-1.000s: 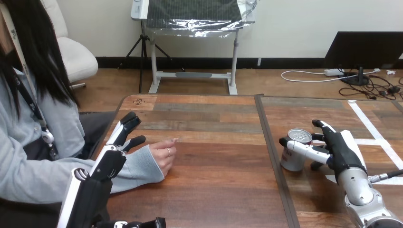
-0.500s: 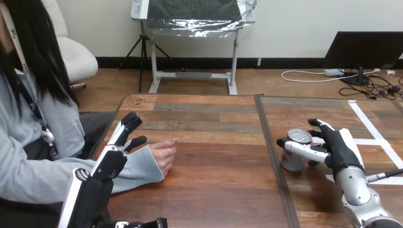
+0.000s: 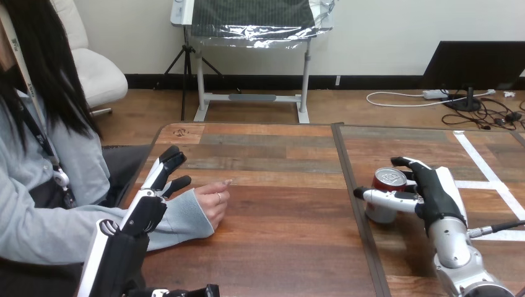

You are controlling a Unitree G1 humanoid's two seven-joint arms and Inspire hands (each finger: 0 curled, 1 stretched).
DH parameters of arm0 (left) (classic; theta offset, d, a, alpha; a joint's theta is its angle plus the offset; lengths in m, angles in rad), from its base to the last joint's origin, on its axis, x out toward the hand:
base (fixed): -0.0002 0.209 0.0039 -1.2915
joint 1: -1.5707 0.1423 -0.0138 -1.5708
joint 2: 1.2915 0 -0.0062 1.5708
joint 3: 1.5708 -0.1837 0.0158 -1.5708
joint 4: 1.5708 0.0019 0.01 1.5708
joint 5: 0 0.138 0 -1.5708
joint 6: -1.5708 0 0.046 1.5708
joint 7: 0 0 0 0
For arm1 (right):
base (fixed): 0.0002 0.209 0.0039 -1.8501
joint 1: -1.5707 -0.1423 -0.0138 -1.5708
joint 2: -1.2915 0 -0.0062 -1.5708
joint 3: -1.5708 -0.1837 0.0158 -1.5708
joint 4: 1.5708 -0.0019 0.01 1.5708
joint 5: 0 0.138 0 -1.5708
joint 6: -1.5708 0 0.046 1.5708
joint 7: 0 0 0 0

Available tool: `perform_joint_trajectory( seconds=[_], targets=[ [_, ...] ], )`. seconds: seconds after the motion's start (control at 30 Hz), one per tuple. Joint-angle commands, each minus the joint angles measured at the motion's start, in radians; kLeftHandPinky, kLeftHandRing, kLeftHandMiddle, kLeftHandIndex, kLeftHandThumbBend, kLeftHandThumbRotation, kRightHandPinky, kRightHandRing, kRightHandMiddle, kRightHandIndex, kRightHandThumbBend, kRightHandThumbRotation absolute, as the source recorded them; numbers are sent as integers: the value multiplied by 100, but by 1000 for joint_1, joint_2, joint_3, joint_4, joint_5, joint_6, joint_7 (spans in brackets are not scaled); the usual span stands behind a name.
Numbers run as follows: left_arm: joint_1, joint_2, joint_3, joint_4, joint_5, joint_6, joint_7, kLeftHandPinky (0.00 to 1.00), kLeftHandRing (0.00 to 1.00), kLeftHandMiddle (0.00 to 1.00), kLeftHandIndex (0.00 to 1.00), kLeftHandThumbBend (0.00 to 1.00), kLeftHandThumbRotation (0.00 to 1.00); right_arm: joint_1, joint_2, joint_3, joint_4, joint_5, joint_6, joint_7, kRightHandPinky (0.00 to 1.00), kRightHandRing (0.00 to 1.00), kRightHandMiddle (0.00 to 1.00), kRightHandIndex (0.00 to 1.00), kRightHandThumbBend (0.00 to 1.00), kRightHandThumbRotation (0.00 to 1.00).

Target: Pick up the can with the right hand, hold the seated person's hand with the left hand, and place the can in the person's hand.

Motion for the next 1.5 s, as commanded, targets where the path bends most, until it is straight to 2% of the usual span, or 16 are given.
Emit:
perform_joint_trajectory(
  seconds=[0.0, 0.03, 0.13, 0.4, 0.63, 0.8, 1.03, 1.47],
  targets=[
    [-56, -9, 6, -17, 1, -12, 6, 86, 95, 96, 92, 100, 51, -102, 10, 7, -27, -4, 3, -43, 60, 71, 77, 82, 100, 12],
    [-54, -9, 3, -19, -2, -10, 6, 86, 95, 96, 91, 100, 51, -103, 11, 8, -27, -6, 5, -50, 61, 71, 76, 80, 99, 8],
    [-51, -12, 0, -25, -5, -5, 7, 86, 95, 96, 91, 100, 50, -105, 13, 11, -28, -11, 12, -73, 61, 70, 74, 78, 98, 4],
    [-57, -22, 20, -13, 20, -24, 10, 85, 95, 96, 91, 100, 51, -123, 14, 30, -33, -32, 47, -134, 55, 62, 66, 68, 93, 0],
    [-61, -27, 21, -4, 24, -35, 13, 85, 94, 96, 91, 100, 52, -136, 3, 43, -28, -46, 90, -147, 50, 57, 60, 62, 89, 0],
    [-55, -32, 25, -11, 30, -30, 16, 85, 94, 96, 91, 100, 52, -142, 1, 35, -27, -39, 112, -152, 47, 52, 55, 56, 87, 0],
    [-51, -35, 25, -17, 35, -30, 17, 86, 95, 96, 91, 100, 51, -146, -7, 30, -27, -33, 132, -143, 45, 50, 53, 52, 86, 0],
    [-51, -43, 49, -10, 65, -33, 28, 88, 95, 97, 92, 100, 51, -133, -15, 21, -30, -23, 105, -153, 46, 50, 53, 51, 87, 0]
  ],
)
